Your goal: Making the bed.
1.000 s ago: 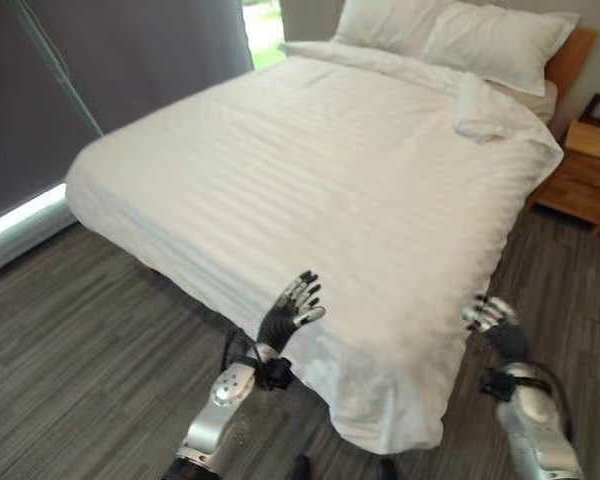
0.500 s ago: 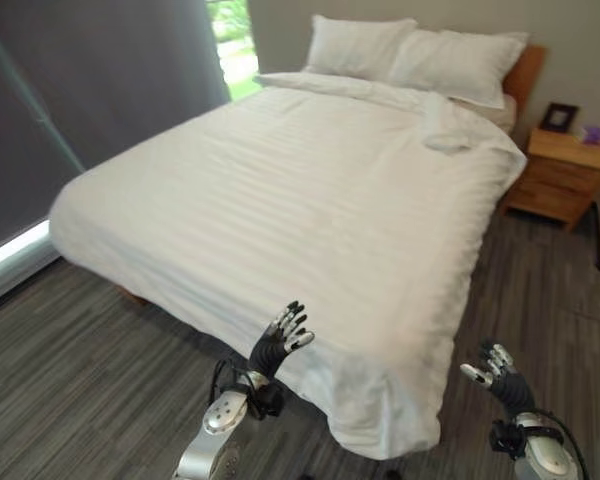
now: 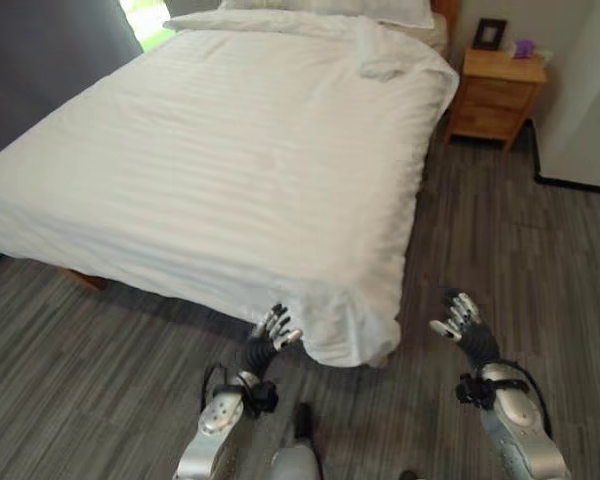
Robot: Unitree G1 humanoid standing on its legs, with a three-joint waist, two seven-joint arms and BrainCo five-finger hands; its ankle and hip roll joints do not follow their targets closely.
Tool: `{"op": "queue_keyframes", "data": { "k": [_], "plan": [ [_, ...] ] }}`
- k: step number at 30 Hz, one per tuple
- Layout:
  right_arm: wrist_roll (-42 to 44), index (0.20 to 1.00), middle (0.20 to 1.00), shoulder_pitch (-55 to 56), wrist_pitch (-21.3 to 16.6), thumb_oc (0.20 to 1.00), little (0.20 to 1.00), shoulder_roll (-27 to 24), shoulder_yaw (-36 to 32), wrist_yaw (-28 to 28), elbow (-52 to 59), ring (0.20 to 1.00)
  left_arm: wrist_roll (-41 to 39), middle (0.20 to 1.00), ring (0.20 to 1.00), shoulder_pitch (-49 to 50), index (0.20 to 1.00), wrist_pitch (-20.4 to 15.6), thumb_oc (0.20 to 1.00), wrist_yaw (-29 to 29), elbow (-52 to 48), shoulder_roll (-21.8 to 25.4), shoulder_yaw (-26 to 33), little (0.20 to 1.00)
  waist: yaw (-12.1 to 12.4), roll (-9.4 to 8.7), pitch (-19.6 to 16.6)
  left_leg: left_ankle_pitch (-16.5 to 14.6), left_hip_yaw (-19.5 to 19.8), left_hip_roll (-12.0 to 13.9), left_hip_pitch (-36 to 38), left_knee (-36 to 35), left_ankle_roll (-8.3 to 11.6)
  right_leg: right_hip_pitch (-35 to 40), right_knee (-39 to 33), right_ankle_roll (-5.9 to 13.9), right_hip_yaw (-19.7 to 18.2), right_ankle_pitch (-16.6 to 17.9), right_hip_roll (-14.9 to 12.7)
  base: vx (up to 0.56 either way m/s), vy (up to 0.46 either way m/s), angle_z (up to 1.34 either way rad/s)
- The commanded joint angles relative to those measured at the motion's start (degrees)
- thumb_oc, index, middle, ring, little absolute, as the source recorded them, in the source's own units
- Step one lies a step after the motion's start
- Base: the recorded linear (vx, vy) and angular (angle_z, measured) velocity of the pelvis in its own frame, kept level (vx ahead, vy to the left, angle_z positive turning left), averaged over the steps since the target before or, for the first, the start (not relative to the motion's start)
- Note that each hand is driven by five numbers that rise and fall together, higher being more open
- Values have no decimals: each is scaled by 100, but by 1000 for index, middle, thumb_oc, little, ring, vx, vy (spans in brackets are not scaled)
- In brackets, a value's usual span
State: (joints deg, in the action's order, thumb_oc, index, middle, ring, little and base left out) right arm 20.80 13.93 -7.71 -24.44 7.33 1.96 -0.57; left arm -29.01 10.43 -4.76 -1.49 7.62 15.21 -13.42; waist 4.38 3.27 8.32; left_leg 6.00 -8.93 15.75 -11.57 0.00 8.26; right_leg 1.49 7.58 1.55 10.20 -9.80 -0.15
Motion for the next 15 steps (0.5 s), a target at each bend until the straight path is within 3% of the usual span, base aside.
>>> {"op": "queue_keyframes", "data": {
  "k": [1, 3, 4, 6, 7, 8, 13, 14, 15],
  "plan": [
    [-191, 1000, 1000, -574, -292, 1000, 1000, 234, -296, -54, 338, 1000, -79, 1000, 1000, -692, 1000, -313, 1000, -144, -270, 248, 43, 1000, -8, -661, 212, 272, 888, -1033, 328, 778, -257, 541, -857, 405, -156, 784, -544, -125, -127, -19],
    [-7, 1000, 1000, -395, -245, 1000, 1000, 312, -400, -167, 222, 1000, -177, 1000, 1000, -618, 1000, -251, 1000, -265, -283, 197, -17, 1000, -171, -743, 30, -156, 456, -1179, 562, 896, -488, 457, -987, 378, -134, 940, -553, -197, -173, -40],
    [-6, 1000, 1000, -388, -244, 1000, 1000, 312, -402, -168, 225, 1000, -177, 1000, 1000, -613, 1000, -250, 1000, -265, -285, 198, -20, 1000, -161, -740, 31, -181, 449, -1174, 559, 924, -490, 464, -990, 380, -141, 937, -551, -158, -109, -19],
    [-105, 1000, 1000, -313, -225, 1000, 1000, 425, -432, -89, 173, 1000, -132, 1000, 1000, -607, 1000, -198, 1000, -316, -301, 182, -106, 1000, -237, -716, -83, -404, 323, -1420, 745, 1011, -565, 366, -997, 370, -107, 1003, -478, -101, -28, 36],
    [-167, 1000, 1000, -274, -203, 1000, 1000, 513, -474, -12, 207, 1000, -140, 1000, 1000, -629, 1000, -176, 1000, -306, -329, 199, -119, 1000, -344, -655, -192, -529, 149, -1451, 978, 741, -613, 312, -1040, 393, -60, 1040, -411, -88, 81, 22],
    [-8, 1000, 1000, -217, -205, 1000, 1000, 728, -416, 60, 183, 1000, -66, 1000, 1000, -676, 1000, -187, 1000, -218, -297, 181, -182, 1000, -446, -474, -396, -468, 159, -1535, 1345, -127, -717, 278, -1075, 429, -74, 1041, -266, -68, 112, -11],
    [485, 1000, 1000, -95, -97, 1000, 1000, 941, -295, 1, 181, 1000, 64, 1000, 1000, -658, 1000, -148, 1000, -113, -430, 267, -75, 1000, -482, -477, -477, -451, 242, -1571, 1466, -206, -746, 341, -1081, 406, -44, 1050, -277, -52, 50, 14],
    [1193, 1000, 1000, -10, -6, 1000, 1000, 783, -698, -307, -319, 1000, 513, 1000, 1000, -467, 1000, -86, 1000, 101, -130, 239, 599, 1000, -637, -259, -249, -775, 267, -1300, 1822, -500, -565, -486, -307, 617, 512, 1350, -691, -79, 92, 7],
    [1169, 1000, 1000, -176, -28, 1000, 1000, 824, -631, -260, -348, 1000, 544, 1000, 1000, -570, 1000, -125, 1000, 160, -144, 296, 628, 1000, -623, -252, -228, -769, 265, -1336, 1805, -500, -598, -607, -209, 659, 574, 1470, -756, -153, 191, 10]
  ]
}}
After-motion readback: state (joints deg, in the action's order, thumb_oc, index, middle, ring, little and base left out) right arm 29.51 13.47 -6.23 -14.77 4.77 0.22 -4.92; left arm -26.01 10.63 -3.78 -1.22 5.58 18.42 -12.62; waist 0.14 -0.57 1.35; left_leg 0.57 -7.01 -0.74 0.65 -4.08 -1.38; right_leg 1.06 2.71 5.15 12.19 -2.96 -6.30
